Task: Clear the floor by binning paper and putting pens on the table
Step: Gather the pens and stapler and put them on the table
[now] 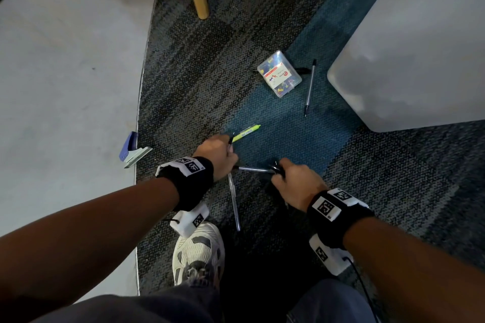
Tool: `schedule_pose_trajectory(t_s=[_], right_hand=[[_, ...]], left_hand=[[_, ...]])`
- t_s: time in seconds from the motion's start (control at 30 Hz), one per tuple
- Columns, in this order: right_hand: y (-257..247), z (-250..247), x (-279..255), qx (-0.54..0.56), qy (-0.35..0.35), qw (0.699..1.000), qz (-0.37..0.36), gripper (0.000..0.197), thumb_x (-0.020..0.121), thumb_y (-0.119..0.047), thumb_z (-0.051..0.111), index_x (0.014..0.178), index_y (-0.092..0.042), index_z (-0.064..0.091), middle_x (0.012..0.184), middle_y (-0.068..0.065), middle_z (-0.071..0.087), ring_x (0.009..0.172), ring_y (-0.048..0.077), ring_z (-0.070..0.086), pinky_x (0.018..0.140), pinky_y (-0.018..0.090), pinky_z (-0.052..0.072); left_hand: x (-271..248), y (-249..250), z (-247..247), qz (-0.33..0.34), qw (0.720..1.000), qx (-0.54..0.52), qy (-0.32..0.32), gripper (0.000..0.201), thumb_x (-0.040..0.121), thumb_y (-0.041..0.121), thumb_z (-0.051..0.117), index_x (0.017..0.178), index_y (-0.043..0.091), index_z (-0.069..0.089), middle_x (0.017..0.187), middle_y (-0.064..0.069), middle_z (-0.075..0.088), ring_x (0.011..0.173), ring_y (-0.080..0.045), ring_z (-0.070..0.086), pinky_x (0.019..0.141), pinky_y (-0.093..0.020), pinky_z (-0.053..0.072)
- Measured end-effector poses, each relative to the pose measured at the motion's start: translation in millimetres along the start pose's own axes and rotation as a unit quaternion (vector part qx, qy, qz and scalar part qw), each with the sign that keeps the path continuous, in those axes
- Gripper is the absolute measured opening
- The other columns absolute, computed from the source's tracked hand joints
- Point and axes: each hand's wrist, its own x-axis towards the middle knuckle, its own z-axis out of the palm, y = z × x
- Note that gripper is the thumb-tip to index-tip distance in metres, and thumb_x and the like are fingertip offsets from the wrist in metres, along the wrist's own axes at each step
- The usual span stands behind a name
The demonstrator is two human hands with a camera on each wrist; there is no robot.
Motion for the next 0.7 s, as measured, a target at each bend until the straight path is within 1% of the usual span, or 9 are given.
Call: schedule_pose_trajectory(t_s=[0.07, 0.13, 0.23, 0.3, 0.33, 0.4, 0.5, 0.6, 0.7], right_hand=[[-0.7, -2.7, 3.6, 0.024, 0.02, 0.999, 0.013, 0.03, 0.097, -0.034, 0.039, 0.115, -0.011, 0.046, 0.101, 0.02, 0.064, 0.094, 0.038, 0.06, 0.07, 0.036, 0.038], [0.3, -5.1, 6.6, 0.052, 0.04, 0.997, 0.043, 0.032, 0.096, -0.037, 0.039, 0.113, -0.011, 0.049, 0.102, 0.02, 0.063, 0.09, 0.037, 0.058, 0.071, 0.037, 0.041], [4.2, -3.9, 8.6, 0.04, 0.055, 0.994, 0.082, 0.04, 0.092, -0.048, 0.049, 0.11, -0.013, 0.054, 0.103, 0.017, 0.064, 0.092, 0.037, 0.061, 0.076, 0.04, 0.051], [8.4, -1.6, 8.5, -0.009, 0.037, 0.995, 0.089, 0.043, 0.089, -0.048, 0.058, 0.112, -0.014, 0.049, 0.106, 0.014, 0.064, 0.095, 0.036, 0.063, 0.074, 0.038, 0.051], [10.4, -0.8, 8.1, -0.031, 0.021, 0.995, 0.093, 0.043, 0.088, -0.045, 0.061, 0.114, -0.015, 0.045, 0.108, 0.014, 0.063, 0.096, 0.035, 0.063, 0.072, 0.038, 0.049], [14.8, -0.9, 7.5, -0.058, 0.005, 0.993, 0.1, 0.044, 0.089, -0.04, 0.063, 0.119, -0.016, 0.042, 0.111, 0.013, 0.063, 0.099, 0.034, 0.063, 0.072, 0.038, 0.048], [18.0, -2.1, 9.0, -0.076, 0.016, 0.993, 0.088, 0.035, 0.091, -0.036, 0.062, 0.118, -0.015, 0.05, 0.111, 0.013, 0.065, 0.099, 0.035, 0.064, 0.079, 0.041, 0.053], [17.2, -6.4, 11.5, -0.076, 0.042, 0.994, 0.068, 0.022, 0.094, -0.025, 0.056, 0.113, -0.014, 0.055, 0.106, 0.014, 0.067, 0.095, 0.035, 0.064, 0.078, 0.042, 0.055], [17.3, -15.8, 14.0, -0.067, 0.078, 0.993, 0.055, 0.023, 0.097, -0.02, 0.051, 0.119, -0.019, 0.054, 0.101, 0.014, 0.067, 0.089, 0.036, 0.064, 0.072, 0.043, 0.055]], left_hand=[[-3.1, -1.0, 3.7, -0.037, 0.999, 0.0, -0.019, 0.014, 0.098, 0.027, 0.039, 0.089, 0.017, 0.041, 0.08, -0.004, 0.046, 0.071, -0.026, 0.047, 0.063, -0.032, 0.033], [-4.7, -2.4, 7.7, -0.059, 0.996, 0.008, -0.064, 0.013, 0.1, 0.028, 0.036, 0.099, 0.016, 0.041, 0.079, -0.003, 0.049, 0.065, -0.023, 0.047, 0.059, -0.033, 0.037], [-6.9, -2.7, 14.4, -0.052, 0.989, 0.051, -0.131, 0.032, 0.098, 0.038, 0.043, 0.117, 0.012, 0.04, 0.088, -0.003, 0.053, 0.071, -0.022, 0.054, 0.063, -0.034, 0.045], [-9.3, -0.7, 18.1, -0.047, 0.984, 0.073, -0.154, 0.048, 0.094, 0.044, 0.053, 0.124, 0.01, 0.037, 0.094, -0.004, 0.056, 0.073, -0.022, 0.055, 0.063, -0.034, 0.047], [-9.8, 0.1, 19.7, -0.047, 0.983, 0.071, -0.161, 0.053, 0.091, 0.044, 0.058, 0.127, 0.01, 0.037, 0.1, -0.006, 0.058, 0.077, -0.024, 0.058, 0.067, -0.036, 0.05], [-9.3, 1.4, 21.2, -0.054, 0.984, 0.054, -0.163, 0.057, 0.089, 0.039, 0.064, 0.129, 0.01, 0.037, 0.109, -0.009, 0.058, 0.088, -0.027, 0.06, 0.076, -0.04, 0.054], [-7.1, -0.6, 21.0, -0.06, 0.985, 0.042, -0.159, 0.056, 0.089, 0.032, 0.066, 0.131, 0.01, 0.037, 0.114, -0.011, 0.057, 0.094, -0.029, 0.061, 0.081, -0.043, 0.055], [-7.4, -4.2, 23.9, -0.072, 0.987, 0.039, -0.141, 0.057, 0.089, 0.029, 0.065, 0.133, 0.012, 0.034, 0.107, -0.009, 0.058, 0.085, -0.027, 0.061, 0.074, -0.04, 0.055], [-7.7, -4.8, 24.6, -0.074, 0.991, 0.014, -0.108, 0.059, 0.091, 0.027, 0.061, 0.137, 0.013, 0.027, 0.09, -0.004, 0.053, 0.069, -0.022, 0.054, 0.058, -0.036, 0.047]])
